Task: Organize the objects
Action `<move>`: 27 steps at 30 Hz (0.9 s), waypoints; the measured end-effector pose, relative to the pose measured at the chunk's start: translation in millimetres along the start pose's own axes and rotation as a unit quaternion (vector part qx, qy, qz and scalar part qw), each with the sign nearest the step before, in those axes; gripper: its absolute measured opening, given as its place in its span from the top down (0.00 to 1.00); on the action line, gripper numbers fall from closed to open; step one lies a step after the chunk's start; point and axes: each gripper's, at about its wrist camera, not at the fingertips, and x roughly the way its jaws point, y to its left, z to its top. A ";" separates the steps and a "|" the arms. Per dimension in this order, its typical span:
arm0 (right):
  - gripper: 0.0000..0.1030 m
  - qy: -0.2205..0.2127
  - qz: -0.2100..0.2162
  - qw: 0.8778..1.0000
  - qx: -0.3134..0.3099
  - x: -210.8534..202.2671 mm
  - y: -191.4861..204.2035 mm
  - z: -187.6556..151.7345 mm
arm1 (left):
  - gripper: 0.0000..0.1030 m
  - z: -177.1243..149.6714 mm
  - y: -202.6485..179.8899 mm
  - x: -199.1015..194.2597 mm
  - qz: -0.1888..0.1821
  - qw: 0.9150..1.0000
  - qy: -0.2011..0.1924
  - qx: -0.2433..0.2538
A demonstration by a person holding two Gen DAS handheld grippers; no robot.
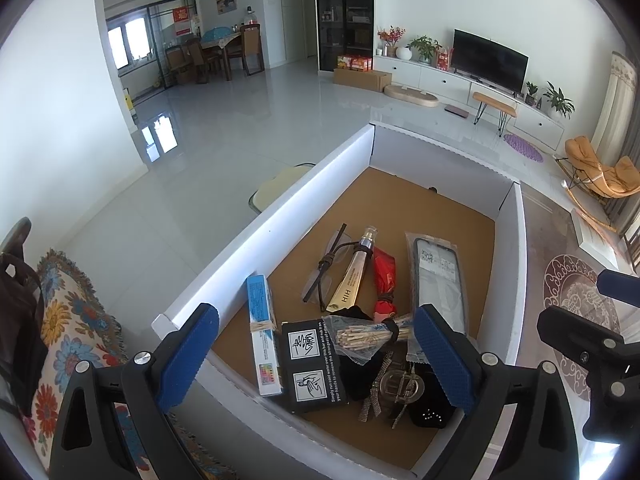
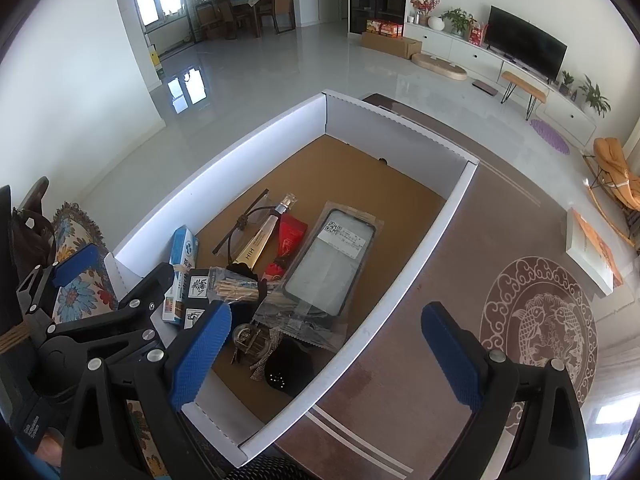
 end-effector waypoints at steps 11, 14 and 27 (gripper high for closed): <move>0.07 0.000 -0.001 1.000 -0.001 0.1 0.0 -0.1 | 0.04 -0.5 0.1 1.5 0.001 1.000 0.000 -0.002; 0.07 0.001 -0.001 1.000 -0.001 0.2 0.4 -0.2 | 0.04 -0.7 0.1 2.9 0.000 1.000 0.002 -0.003; 0.07 0.003 -0.001 1.000 -0.004 -1.6 2.7 1.3 | 0.04 0.4 2.1 5.1 -0.001 1.000 0.002 -0.005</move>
